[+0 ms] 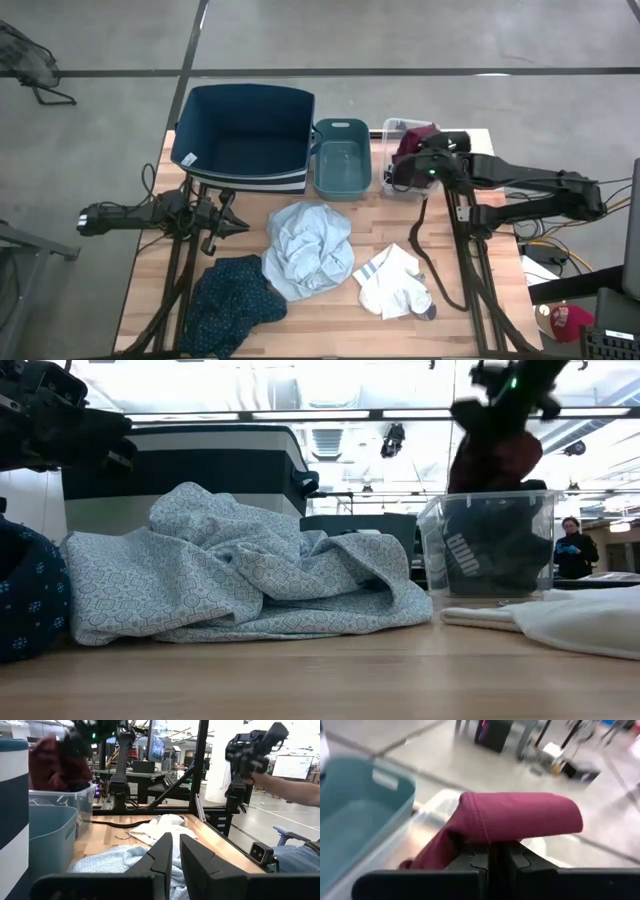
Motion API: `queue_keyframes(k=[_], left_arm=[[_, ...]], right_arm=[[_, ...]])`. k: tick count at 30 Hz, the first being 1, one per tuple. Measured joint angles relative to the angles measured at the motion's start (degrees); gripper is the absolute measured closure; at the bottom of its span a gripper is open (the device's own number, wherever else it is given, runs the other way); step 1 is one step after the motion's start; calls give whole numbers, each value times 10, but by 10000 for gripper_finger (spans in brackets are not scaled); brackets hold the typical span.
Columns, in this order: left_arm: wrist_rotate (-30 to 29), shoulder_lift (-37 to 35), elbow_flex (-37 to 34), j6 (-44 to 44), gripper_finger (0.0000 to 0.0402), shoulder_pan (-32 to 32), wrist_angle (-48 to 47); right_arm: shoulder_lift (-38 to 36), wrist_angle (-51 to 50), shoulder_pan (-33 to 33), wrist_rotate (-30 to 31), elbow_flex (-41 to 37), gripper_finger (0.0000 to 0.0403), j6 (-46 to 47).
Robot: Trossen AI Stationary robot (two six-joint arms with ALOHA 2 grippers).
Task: Pick & Place Cloths
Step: Put the dark red underwear into the transparent bin, then put the white sock into the light blue bin
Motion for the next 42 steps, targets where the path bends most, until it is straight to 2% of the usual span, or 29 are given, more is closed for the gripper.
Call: queue_keyframes(k=[3,7,11,18,27,29,34,36,39,42], left_arm=[[0,0,0,0,362,0,0],[0,0,0,0,360,0,0],[0,0,0,0,362,0,0],[0,0,0,0,360,0,0],[0,0,0,0,360,0,0],[0,0,0,0,360,0,0],[-1,0,0,0,362,0,0],[-1,0,0,0,360,0,0],[-1,0,0,0,360,0,0],[-2,0,0,0,362,0,0]], right_arm=[[23,8,-26,-52,-41,388,3],[60,22,-50,-92,-89,388,8],[93,41,-70,-134,-107,392,18],[106,47,-73,-151,-100,377,-11],[86,56,-68,-159,-31,350,-24],[88,46,-67,-158,-21,338,-23],[87,8,-70,-94,2,293,-19],[88,-3,-71,-85,12,267,-23],[88,-7,-67,-95,30,225,-36],[88,-8,-56,-155,47,191,-68]])
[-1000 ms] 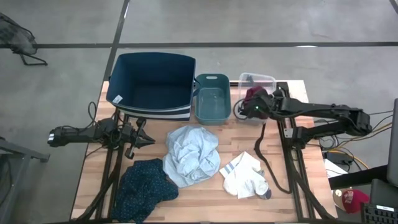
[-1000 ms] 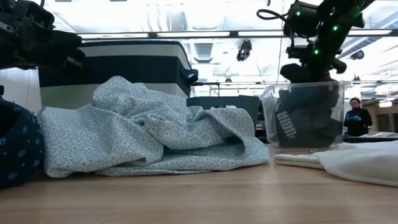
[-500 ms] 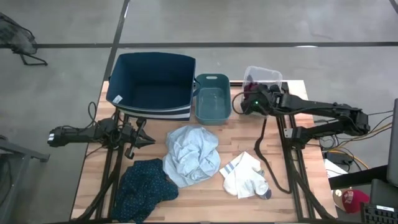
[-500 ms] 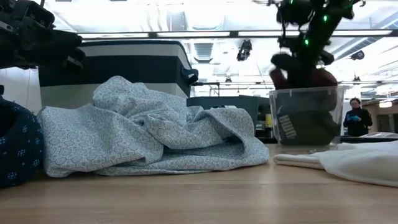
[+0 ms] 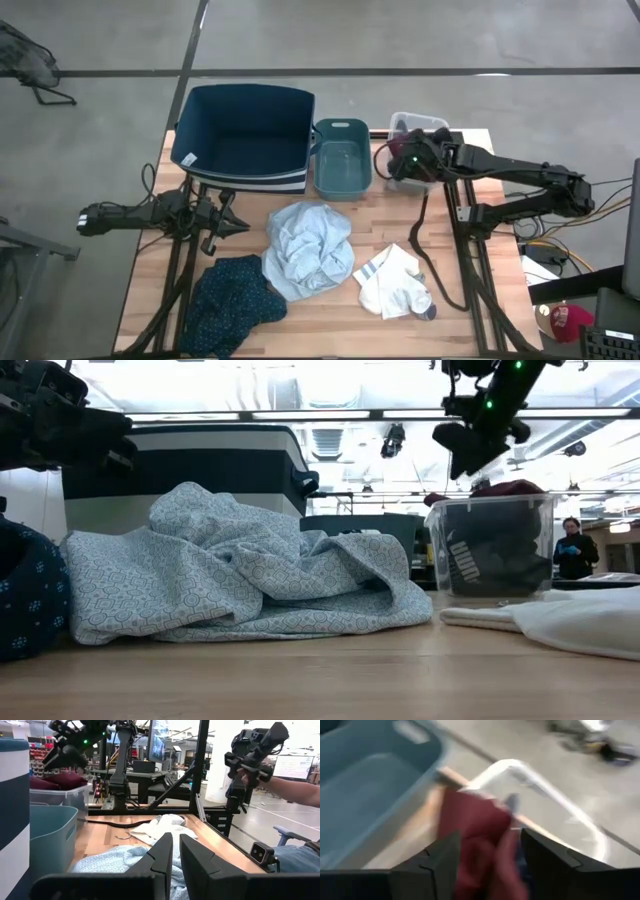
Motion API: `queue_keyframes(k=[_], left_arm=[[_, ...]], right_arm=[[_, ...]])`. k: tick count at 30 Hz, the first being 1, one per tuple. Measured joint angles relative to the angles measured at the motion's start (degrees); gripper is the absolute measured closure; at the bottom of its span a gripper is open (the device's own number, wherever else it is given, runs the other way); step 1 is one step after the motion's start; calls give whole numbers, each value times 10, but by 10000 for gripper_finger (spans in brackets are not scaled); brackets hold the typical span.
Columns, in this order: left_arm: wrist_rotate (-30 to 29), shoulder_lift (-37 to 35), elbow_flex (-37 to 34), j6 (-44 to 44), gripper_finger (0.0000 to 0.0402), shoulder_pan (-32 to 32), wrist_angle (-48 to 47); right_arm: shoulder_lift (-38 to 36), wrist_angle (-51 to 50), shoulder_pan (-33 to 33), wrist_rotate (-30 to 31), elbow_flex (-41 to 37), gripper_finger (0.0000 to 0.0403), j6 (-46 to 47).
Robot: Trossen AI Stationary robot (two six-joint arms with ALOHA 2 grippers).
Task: Pick & Place Cloths
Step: Put the white sock into the light blue bin
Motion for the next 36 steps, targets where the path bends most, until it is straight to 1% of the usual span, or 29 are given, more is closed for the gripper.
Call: queue_keyframes(k=[4,6,13,20,25,27,31,34,36], left_arm=[[0,0,0,0,360,0,0],[0,0,0,0,360,0,0],[0,0,0,0,361,0,0],[0,0,0,0,362,0,0],[0,0,0,0,360,0,0],[0,0,0,0,361,0,0],[0,0,0,0,362,0,0],[0,0,0,0,360,0,0],[0,0,0,0,361,0,0]], right_arm=[[0,0,25,-80,7,164,-8],[0,1,43,-99,5,156,-2],[0,18,134,-100,-13,149,25],[0,72,246,-100,-24,171,57],[0,139,314,-99,-25,184,69],[0,171,336,-89,-27,188,51],[0,259,358,-64,-40,194,-34],[0,344,363,-65,-65,201,-88],[0,395,366,-80,-84,209,-117]])
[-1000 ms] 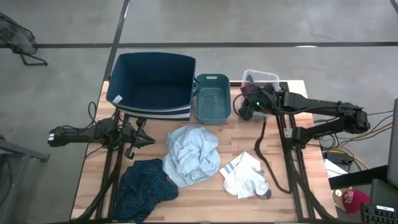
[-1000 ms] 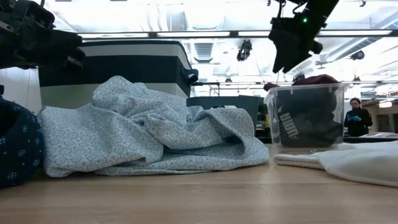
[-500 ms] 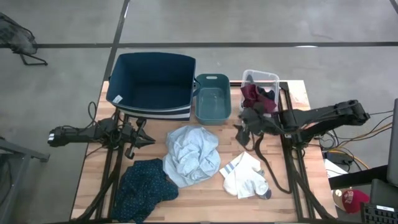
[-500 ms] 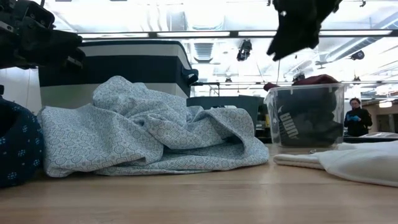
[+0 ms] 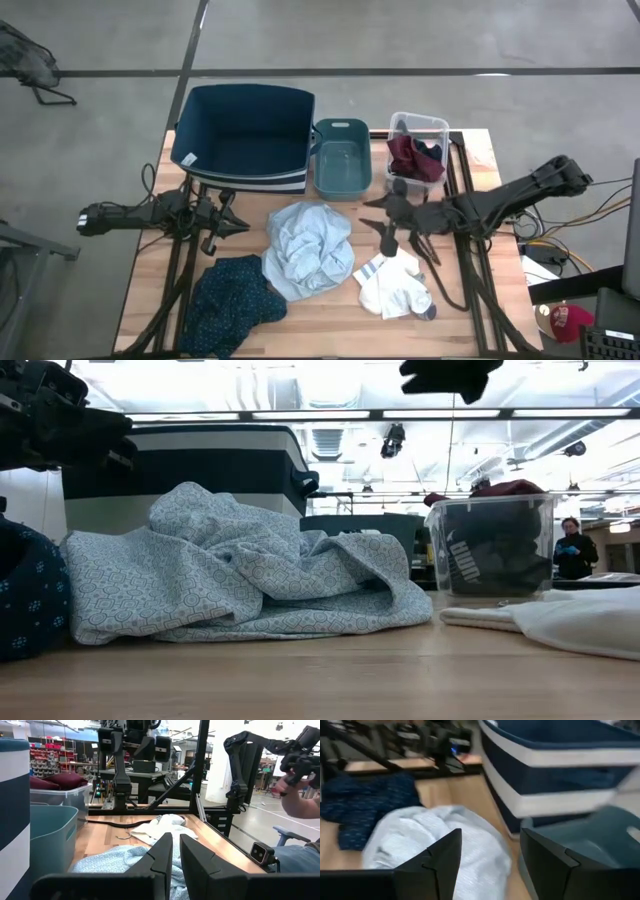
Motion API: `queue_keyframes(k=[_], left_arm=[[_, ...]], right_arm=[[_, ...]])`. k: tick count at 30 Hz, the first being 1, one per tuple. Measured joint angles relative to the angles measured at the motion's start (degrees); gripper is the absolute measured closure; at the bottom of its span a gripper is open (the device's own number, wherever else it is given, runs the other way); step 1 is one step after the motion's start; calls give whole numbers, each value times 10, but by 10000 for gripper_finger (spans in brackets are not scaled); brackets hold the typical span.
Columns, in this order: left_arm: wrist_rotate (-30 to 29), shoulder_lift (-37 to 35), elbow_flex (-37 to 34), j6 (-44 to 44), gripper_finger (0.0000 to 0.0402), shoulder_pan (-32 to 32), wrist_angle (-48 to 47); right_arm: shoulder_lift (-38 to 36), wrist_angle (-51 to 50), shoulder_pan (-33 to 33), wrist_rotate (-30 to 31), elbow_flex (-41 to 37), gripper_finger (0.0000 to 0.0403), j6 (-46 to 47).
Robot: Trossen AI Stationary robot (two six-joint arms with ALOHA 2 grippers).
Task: Pick & Place Cloths
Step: Put the white sock into the light blue bin
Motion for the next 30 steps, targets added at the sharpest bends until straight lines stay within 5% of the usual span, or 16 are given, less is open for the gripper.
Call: queue_keyframes(k=[22,30], left_arm=[[0,0,0,0,362,0,0],[0,0,0,0,361,0,0]], right_arm=[[0,141,-5,-109,-22,384,-174],[0,102,-6,-108,4,393,-192]])
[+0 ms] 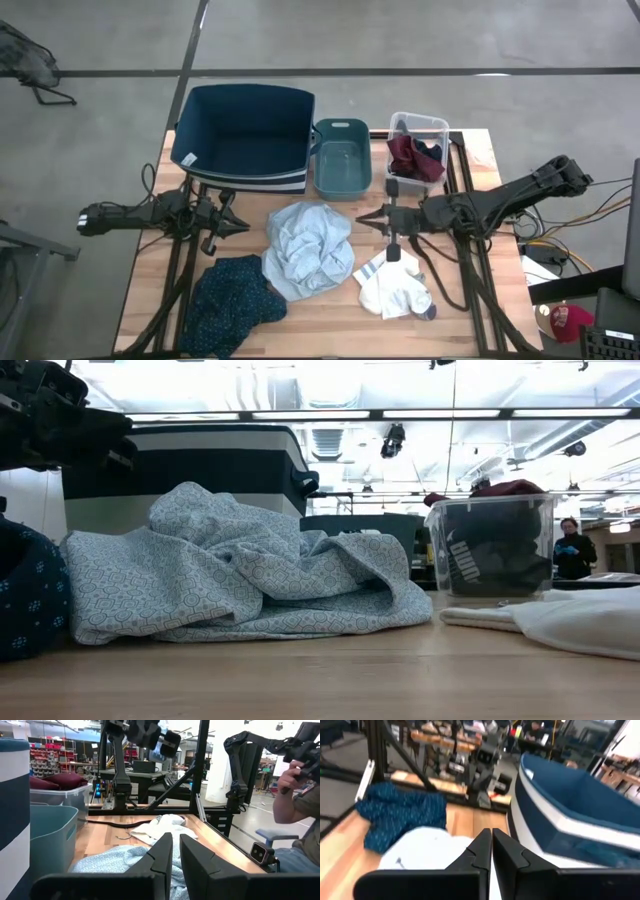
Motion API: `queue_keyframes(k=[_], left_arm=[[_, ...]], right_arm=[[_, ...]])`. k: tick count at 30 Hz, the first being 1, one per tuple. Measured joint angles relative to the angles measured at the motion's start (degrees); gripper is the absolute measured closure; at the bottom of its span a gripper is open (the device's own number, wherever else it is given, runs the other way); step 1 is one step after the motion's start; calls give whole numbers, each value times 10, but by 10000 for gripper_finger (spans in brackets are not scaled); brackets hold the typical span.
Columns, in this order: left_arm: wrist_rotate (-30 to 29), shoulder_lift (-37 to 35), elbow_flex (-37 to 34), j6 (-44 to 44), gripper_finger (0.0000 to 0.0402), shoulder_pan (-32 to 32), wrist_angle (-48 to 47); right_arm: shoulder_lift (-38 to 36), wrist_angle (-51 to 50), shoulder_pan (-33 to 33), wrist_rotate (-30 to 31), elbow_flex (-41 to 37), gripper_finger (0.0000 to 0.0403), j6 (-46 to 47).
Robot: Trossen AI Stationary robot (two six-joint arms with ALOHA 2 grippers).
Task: Pick & Place Cloths
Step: Put the white sock into the light blue bin
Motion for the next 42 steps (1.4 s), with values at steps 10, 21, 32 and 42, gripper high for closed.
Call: queue_keyframes(k=[10,21,32,42], left_arm=[[0,0,0,0,361,0,0],[0,0,0,0,362,0,0],[0,0,0,0,362,0,0],[0,0,0,0,362,0,0]], right_arm=[[7,-114,8,-75,-23,394,135],[74,-257,77,-103,-26,355,329],[194,-361,117,-181,-23,249,492],[278,-363,125,-194,-19,238,516]])
